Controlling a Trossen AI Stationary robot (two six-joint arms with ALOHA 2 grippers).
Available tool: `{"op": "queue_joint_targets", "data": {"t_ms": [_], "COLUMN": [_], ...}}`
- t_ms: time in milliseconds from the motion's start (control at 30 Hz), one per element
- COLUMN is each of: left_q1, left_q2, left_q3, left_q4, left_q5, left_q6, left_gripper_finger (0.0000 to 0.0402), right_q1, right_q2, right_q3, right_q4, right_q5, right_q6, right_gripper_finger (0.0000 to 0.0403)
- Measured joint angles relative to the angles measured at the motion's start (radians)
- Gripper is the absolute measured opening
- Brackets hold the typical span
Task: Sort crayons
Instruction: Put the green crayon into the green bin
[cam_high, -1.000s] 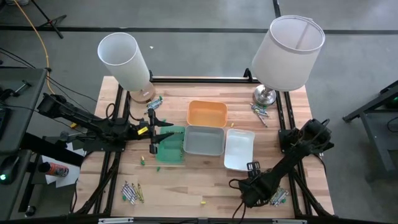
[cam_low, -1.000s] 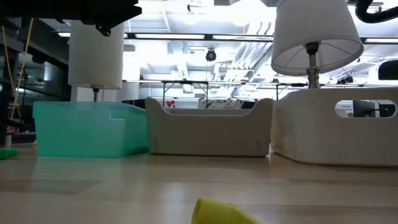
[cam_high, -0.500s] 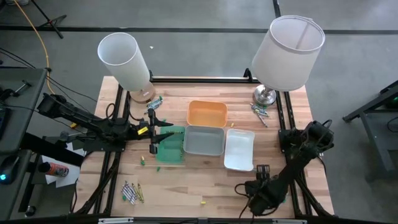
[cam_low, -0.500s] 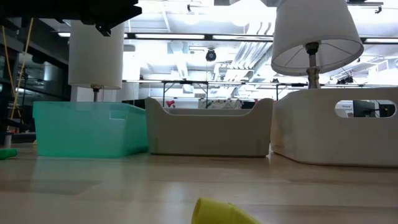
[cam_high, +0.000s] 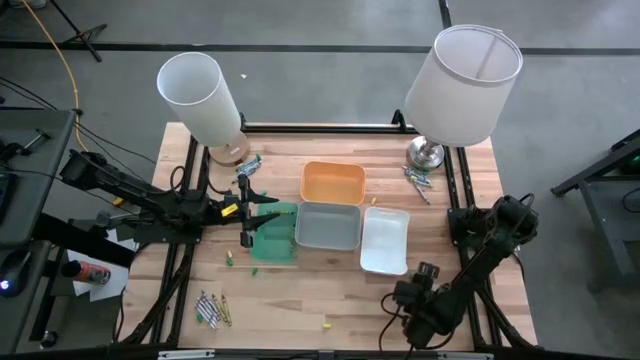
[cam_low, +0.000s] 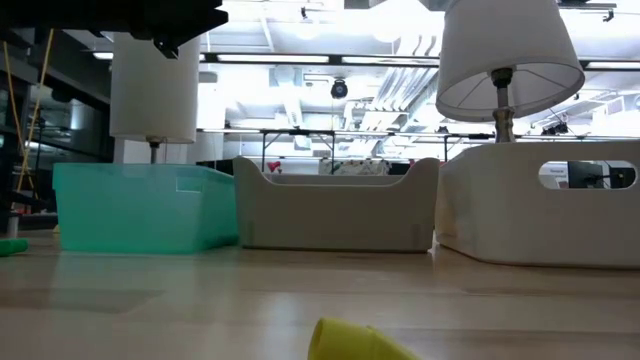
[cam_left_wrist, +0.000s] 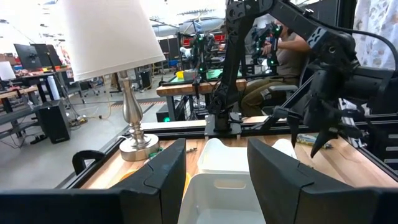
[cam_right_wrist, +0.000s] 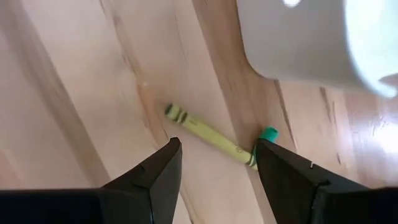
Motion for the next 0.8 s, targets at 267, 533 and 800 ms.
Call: {"op": "queue_joint_targets", "data": {"t_ms": [267,533,800], "left_q1": [0.000,0.000,0.000], "left_q2": [0.000,0.000,0.000], "left_q3": [0.000,0.000,0.000], "left_q4": [-0.001,-0.001,-0.002], "left_q5": [0.000,0.000,0.000], "left_q6": [0.000,0.001,0.000], "left_gripper_finger": [0.0156,0.0156,0.0156], "right_q1": [-0.002,-0.024,-0.085], "right_q2": [0.000,0.000,0.000], "right_q3": [-0.078,-0.078,-0.078], "right_q4": [0.101,0.123,0.134], "right_q5": [-0.026,-0.052,-0.118], "right_q6": [-0.012,-0.152,-0.261], "right_gripper_finger": [0.0199,0.0199,0.0199]}}
